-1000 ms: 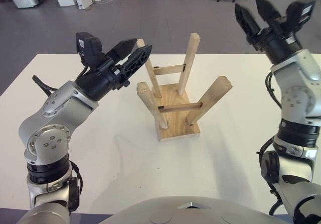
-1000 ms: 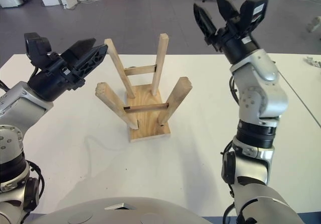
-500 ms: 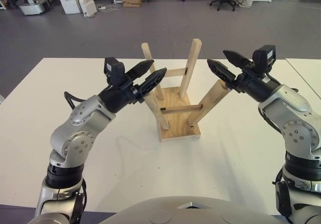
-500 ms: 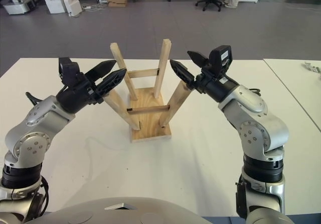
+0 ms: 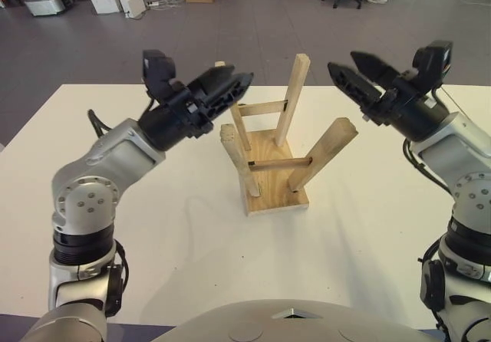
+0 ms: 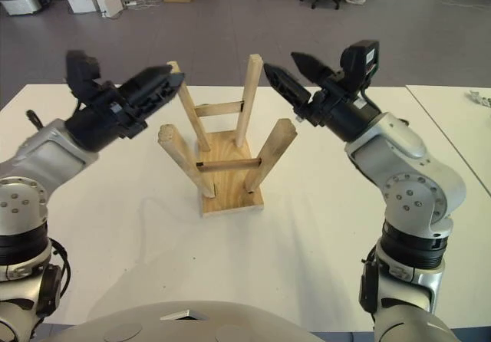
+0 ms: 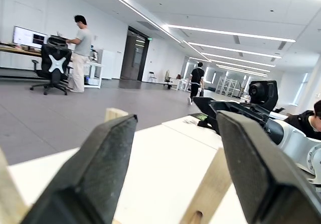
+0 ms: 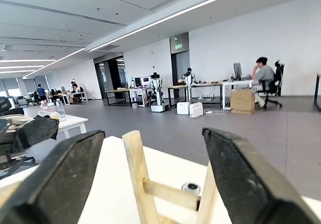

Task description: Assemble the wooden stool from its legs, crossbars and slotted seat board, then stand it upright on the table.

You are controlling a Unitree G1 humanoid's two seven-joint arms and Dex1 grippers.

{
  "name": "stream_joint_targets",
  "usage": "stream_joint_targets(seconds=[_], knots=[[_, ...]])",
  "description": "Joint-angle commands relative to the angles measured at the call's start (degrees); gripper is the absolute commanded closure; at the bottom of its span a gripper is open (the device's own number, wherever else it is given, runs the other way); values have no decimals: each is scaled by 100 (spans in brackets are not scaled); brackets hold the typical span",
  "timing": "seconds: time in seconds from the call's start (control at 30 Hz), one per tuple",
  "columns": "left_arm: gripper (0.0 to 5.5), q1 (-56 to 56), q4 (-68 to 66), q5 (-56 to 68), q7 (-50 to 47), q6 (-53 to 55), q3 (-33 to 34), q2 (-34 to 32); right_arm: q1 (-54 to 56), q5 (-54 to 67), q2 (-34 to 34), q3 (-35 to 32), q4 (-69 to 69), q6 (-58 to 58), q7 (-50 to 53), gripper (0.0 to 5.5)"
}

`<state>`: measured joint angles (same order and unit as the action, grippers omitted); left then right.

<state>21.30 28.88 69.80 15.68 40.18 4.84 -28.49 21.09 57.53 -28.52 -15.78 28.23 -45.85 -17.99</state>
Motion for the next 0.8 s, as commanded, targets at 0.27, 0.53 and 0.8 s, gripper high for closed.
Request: stream_joint_targets(seconds=[0.27,0.53,0.8], knots=[[259,-470,-586,-1331,559,-414,-1079,852,-466,-614,114,893,-256,170,-517,187],[259,-618,-186,-1315,458,-260,-942,781,-421,-578,-42,700,-68,272,-490,187],[259,898,28,-284,140,18,480,118,777,169,-316,-292,-313,267,-345,187]])
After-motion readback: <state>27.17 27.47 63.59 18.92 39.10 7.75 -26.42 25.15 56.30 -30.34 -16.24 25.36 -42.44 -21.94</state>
